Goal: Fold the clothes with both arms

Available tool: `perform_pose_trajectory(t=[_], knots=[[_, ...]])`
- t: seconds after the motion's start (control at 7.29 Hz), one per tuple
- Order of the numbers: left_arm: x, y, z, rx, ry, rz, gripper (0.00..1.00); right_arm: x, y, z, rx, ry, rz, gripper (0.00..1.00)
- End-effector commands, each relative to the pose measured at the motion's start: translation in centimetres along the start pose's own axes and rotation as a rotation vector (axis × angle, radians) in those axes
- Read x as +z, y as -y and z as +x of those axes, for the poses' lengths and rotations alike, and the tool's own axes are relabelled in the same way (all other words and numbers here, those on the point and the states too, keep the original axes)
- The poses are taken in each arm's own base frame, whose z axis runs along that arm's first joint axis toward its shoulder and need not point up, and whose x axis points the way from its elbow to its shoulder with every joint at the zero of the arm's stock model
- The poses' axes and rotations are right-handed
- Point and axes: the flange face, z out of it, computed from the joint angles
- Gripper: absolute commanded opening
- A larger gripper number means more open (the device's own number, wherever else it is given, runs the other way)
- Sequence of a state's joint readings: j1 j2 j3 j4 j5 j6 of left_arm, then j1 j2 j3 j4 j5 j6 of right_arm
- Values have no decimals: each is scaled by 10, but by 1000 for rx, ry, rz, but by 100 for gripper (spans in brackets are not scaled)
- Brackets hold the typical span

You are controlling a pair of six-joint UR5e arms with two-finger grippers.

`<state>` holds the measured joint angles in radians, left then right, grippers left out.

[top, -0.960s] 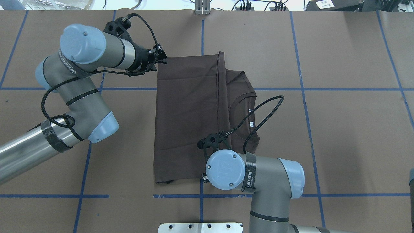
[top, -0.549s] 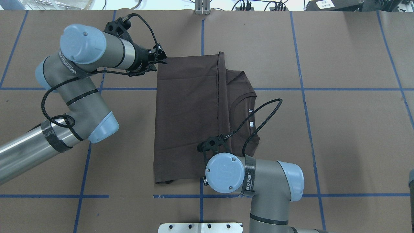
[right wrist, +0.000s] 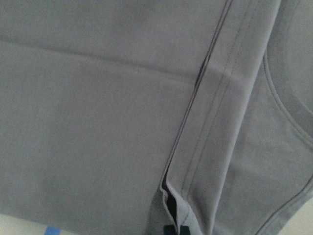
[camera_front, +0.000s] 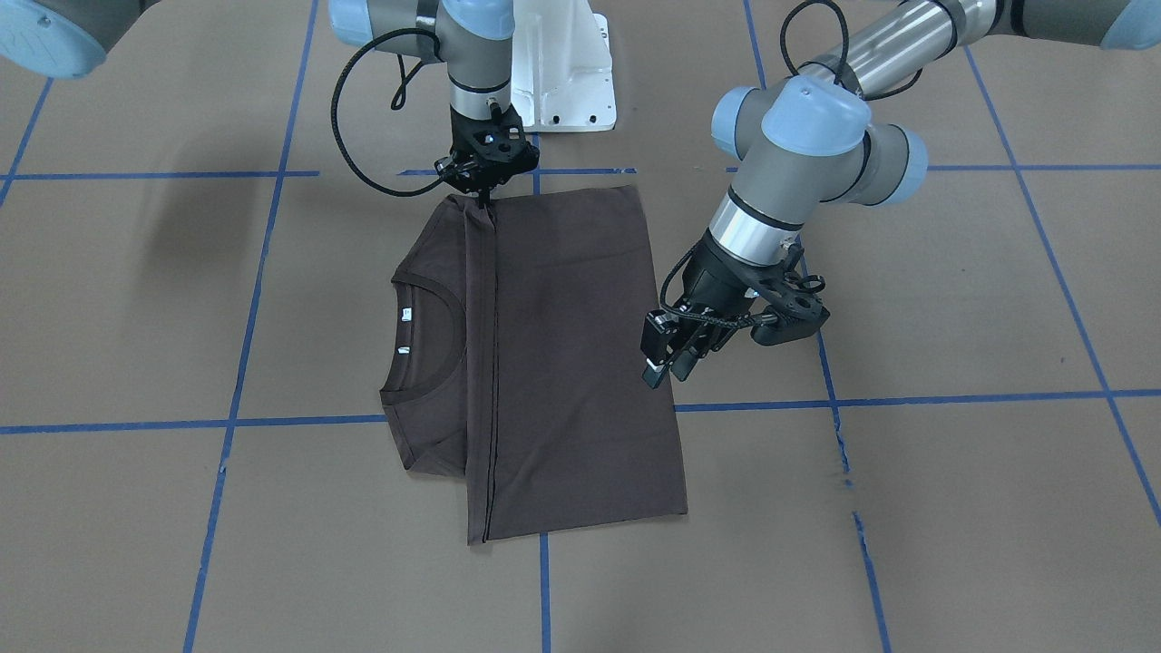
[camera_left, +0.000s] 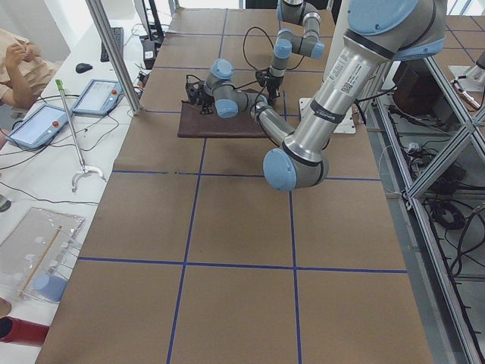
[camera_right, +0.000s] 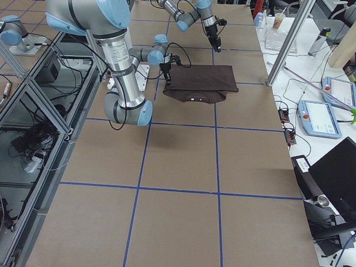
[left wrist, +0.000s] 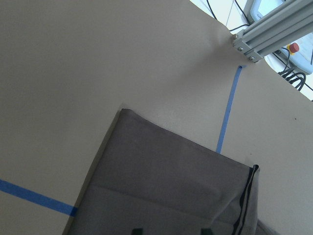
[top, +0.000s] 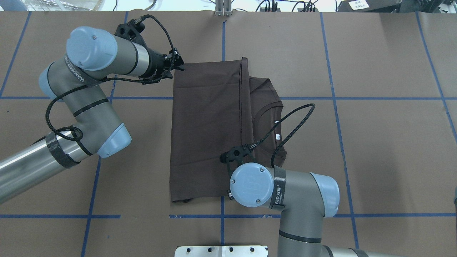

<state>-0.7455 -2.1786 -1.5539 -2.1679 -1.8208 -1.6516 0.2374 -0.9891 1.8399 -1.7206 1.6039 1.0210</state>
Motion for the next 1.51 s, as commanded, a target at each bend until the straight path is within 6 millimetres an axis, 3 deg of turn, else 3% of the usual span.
perform_pose_trajectory(t=[0.0, 0.14, 0.27, 0.41, 0.69, 1.1, 1.37], knots=[[-1, 0, 1, 0, -2, 0, 50, -12, -13, 44, -1, -1, 12, 0], [-2, -1, 5, 0, -7, -1, 50, -7, -31, 49, 5, -14, 6, 0], [-6, -2, 8, -6, -10, 1, 50, 3, -56, 36, 56, -16, -17, 0], [-5, -3, 8, -20, -10, -1, 50, 9, -70, 36, 97, -25, -35, 0], [-5, -3, 7, -23, -7, -1, 50, 6, -66, 38, 103, -18, -34, 100], [-4, -2, 5, -23, -5, 0, 50, 2, -52, 46, 111, -21, -18, 100], [-6, -3, 7, -22, -11, -1, 50, 22, -25, 57, 96, -69, -2, 100]])
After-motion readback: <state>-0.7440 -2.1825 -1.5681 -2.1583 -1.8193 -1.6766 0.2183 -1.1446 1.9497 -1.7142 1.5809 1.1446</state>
